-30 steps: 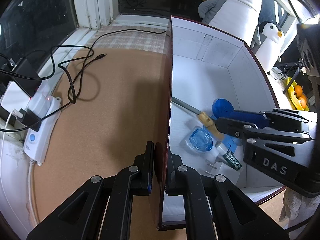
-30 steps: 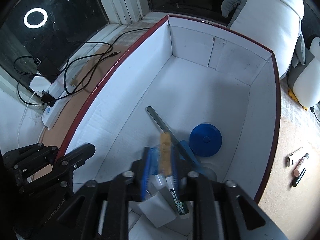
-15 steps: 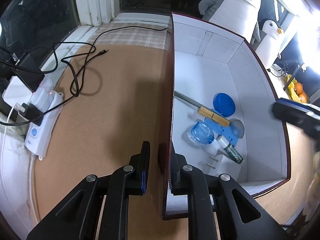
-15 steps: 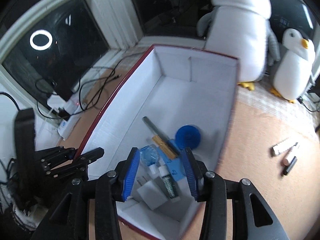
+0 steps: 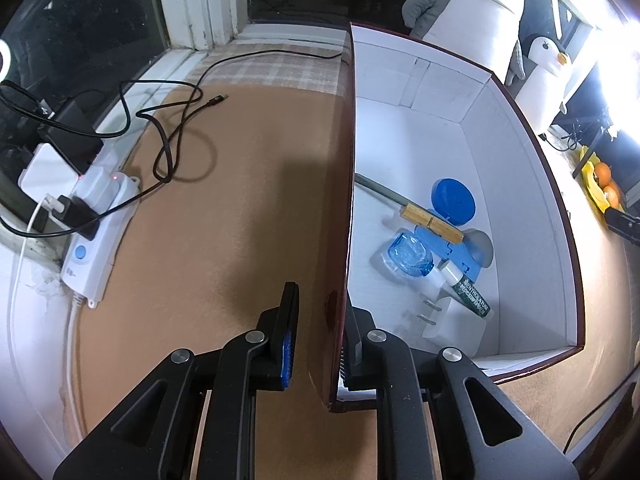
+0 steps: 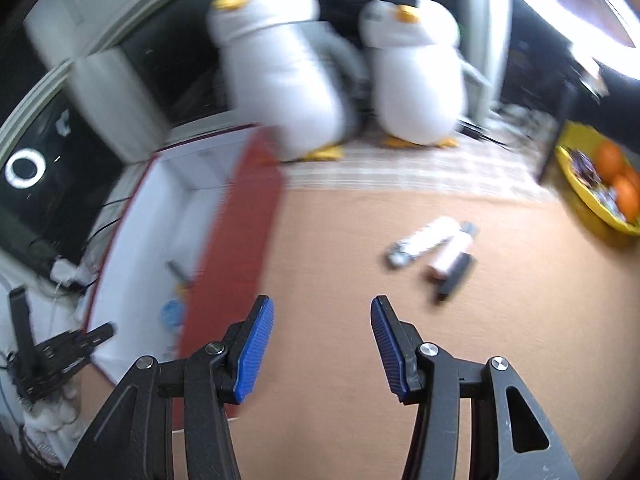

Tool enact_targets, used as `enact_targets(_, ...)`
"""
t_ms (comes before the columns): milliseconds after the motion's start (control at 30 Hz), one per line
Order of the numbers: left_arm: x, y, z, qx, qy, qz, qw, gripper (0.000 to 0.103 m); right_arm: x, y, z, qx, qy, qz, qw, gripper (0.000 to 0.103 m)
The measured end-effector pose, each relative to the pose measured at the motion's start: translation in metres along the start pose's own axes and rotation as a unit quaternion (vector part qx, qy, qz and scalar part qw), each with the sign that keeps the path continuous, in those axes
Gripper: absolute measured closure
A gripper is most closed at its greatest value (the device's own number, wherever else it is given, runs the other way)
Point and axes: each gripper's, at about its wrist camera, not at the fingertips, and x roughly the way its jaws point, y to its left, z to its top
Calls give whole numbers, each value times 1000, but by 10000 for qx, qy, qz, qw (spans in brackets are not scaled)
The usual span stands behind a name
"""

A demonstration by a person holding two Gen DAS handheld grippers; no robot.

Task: Organize rigid objects
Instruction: 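Move the right tool back to the items and grasp the black cylinder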

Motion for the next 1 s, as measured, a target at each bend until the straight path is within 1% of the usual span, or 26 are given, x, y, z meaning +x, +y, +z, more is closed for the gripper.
enact_targets(200,-2,0,-1,-25,21,72,10000,87,18,-62,8,719,198,-11,9972,56)
enact_targets(433,-1,-1,0,-55,52,145,9999,87,45,-104,16,1314,467,5,9902,57)
enact_targets(533,0,-1,1,-78,63,173,9998,87,57,-112,17,1452,562,-41,9878,62)
enact_targets(600,0,-1,1,-96,78,185,9998,87,65,-116,19,1531,654,-66,9860,70)
enact_targets(667,1,-1,1,-110,90,192,9997,87,73,-119,20,1552,712,-82,9853,74)
enact_targets(1000,4,-1,2,-156,129,203,9996,87,100,-121,29,1409,918,-311,9853,75)
